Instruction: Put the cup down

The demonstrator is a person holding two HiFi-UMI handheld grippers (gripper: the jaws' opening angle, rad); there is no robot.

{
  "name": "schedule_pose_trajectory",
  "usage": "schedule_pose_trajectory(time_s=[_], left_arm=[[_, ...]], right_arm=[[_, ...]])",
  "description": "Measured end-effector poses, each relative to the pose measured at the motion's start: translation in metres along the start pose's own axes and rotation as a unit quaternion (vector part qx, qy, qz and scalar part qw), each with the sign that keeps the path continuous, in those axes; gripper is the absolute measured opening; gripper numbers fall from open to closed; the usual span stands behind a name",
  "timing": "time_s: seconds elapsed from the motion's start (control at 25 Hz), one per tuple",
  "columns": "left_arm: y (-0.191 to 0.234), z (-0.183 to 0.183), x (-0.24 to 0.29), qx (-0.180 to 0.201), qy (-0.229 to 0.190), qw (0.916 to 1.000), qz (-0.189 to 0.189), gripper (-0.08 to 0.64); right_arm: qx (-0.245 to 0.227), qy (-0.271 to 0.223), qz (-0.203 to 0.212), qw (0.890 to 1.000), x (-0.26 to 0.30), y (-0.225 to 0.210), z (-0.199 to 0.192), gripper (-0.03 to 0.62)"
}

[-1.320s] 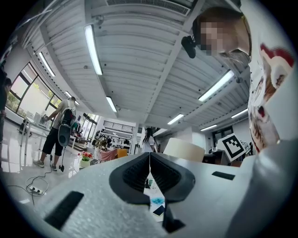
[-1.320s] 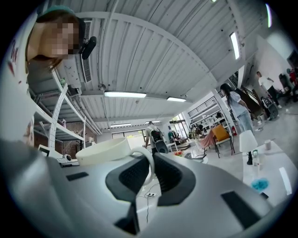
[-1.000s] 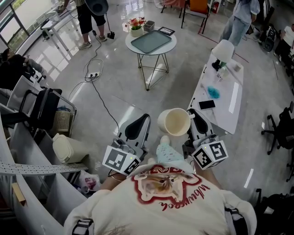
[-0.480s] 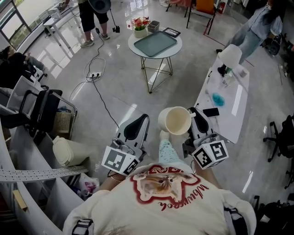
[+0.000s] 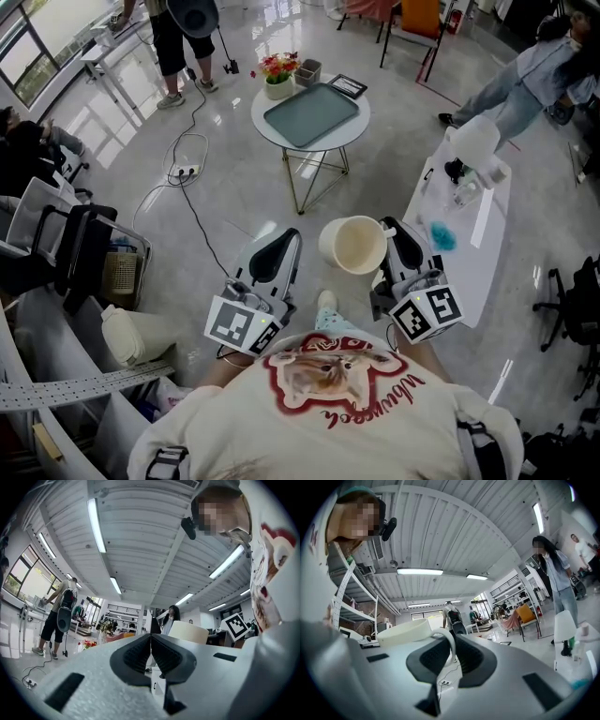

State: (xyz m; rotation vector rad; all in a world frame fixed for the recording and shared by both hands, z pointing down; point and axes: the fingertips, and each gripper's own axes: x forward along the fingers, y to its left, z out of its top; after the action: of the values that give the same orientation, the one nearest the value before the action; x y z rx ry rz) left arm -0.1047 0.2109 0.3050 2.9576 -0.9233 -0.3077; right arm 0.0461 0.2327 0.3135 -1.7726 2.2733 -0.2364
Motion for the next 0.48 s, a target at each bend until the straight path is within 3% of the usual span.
schedule_pose_trajectory(time_s=[0.48], left_arm=[[0.058, -0.011, 0.112, 0.005, -0.004, 0.9998, 0.017, 0.017]], right_arm=[[-0.003, 0.015, 0.008, 1.0, 0.092, -0.088, 0.017, 0.052]])
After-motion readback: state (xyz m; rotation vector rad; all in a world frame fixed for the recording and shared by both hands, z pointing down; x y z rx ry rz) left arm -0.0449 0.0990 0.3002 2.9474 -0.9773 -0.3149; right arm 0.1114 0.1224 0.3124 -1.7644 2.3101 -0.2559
